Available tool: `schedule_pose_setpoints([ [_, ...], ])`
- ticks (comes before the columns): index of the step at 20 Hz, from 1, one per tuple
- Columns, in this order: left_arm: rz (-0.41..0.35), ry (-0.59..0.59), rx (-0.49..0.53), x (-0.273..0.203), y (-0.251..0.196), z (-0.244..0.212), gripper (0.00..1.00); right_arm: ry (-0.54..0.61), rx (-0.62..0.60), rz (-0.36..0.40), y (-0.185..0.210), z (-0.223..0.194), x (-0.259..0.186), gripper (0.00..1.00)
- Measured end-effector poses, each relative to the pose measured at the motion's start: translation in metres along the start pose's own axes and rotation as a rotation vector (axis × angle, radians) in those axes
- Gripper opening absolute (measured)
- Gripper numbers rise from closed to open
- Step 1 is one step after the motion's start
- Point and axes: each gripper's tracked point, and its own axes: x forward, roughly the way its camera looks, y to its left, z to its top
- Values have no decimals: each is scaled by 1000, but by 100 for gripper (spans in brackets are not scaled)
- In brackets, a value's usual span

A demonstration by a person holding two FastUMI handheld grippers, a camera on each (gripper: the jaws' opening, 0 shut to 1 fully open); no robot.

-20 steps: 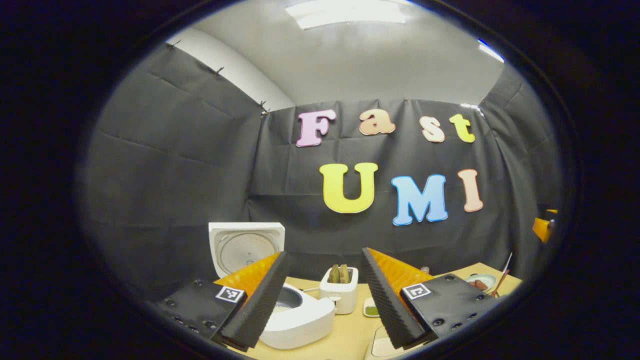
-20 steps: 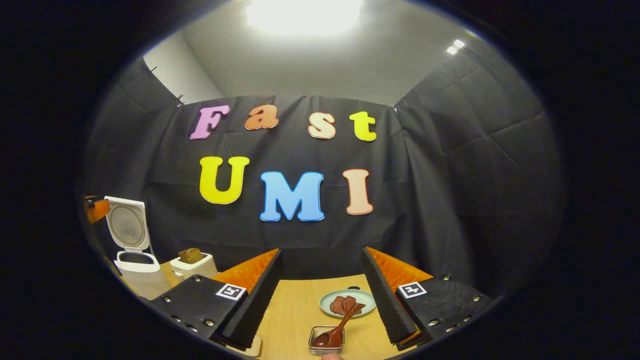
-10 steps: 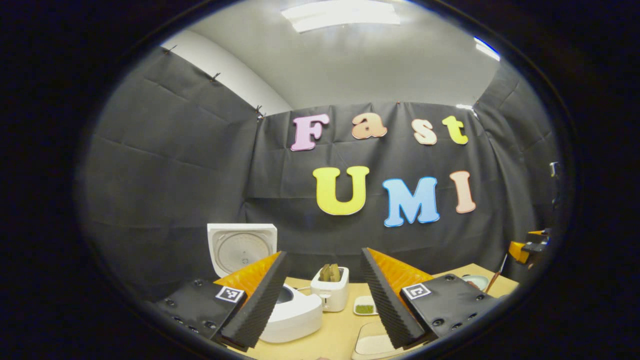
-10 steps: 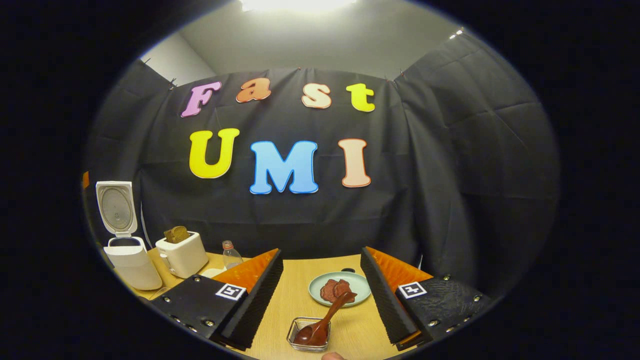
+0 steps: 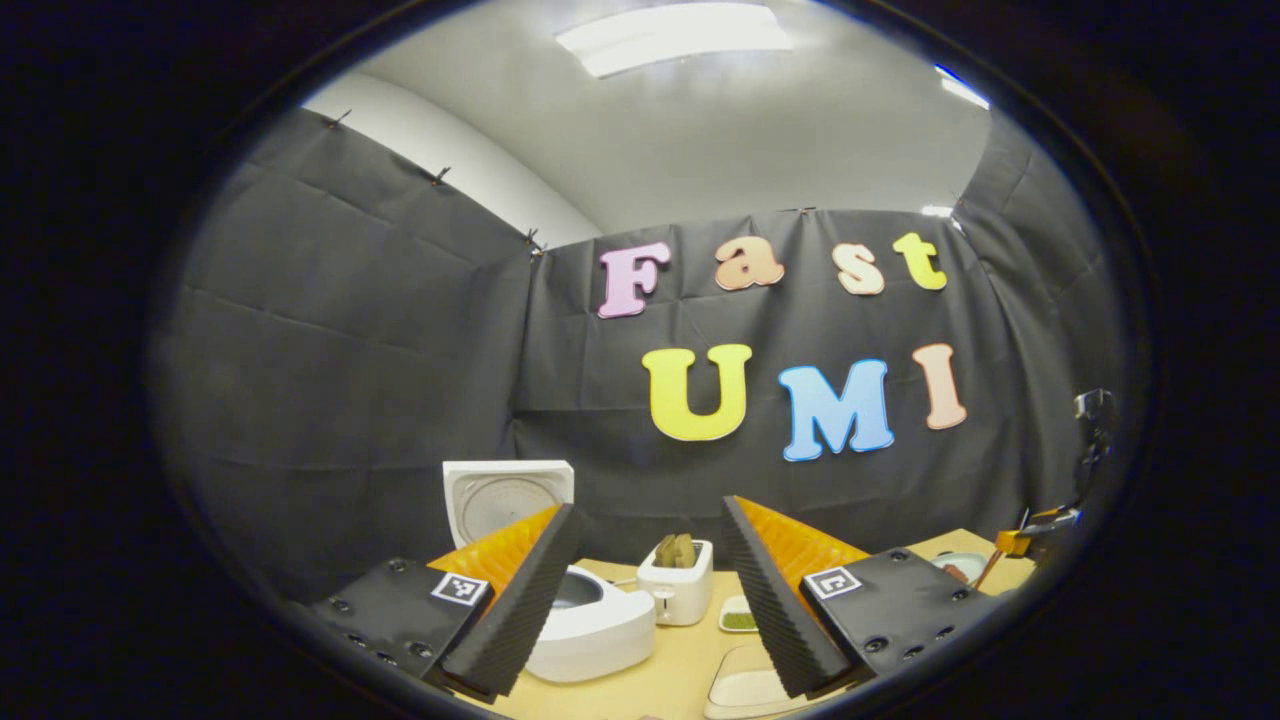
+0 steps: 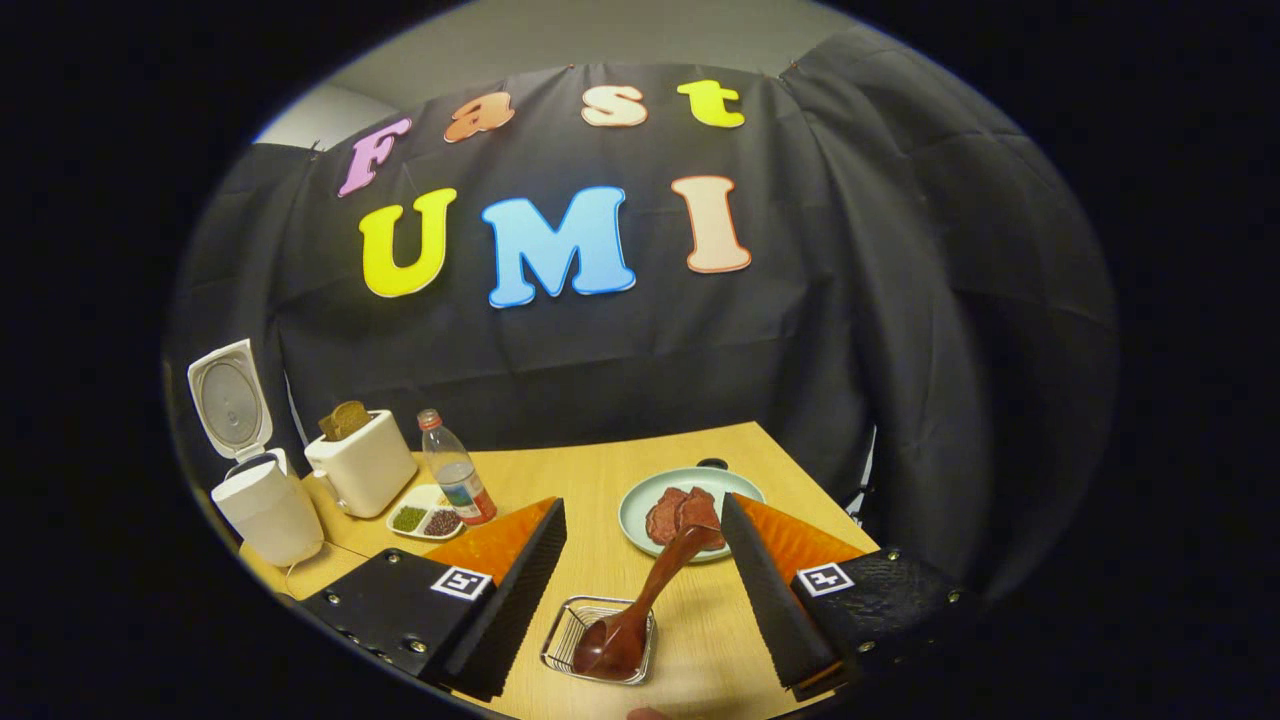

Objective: Close the left gripper, press the button to open the rice cooker; take a wooden spoon from the chopstick holder with the right hand, scoop a spoonful of rice and pour it into the rice cooker, then put the wooden spoon back into the chopstick holder.

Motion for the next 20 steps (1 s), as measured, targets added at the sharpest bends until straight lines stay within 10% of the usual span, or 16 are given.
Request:
schedule_pose_setpoints([
  [9, 65, -4, 38, -31, -6, 3, 99, 220, 80, 80, -1, -58, 32, 95],
  [17, 136, 30, 46, -43, 11, -9, 95, 338, 177, 88, 1, -80, 46, 50],
  [20, 145, 40, 43, -47, 13, -11, 99, 366, 186, 114, 5, -84, 45, 49],
])
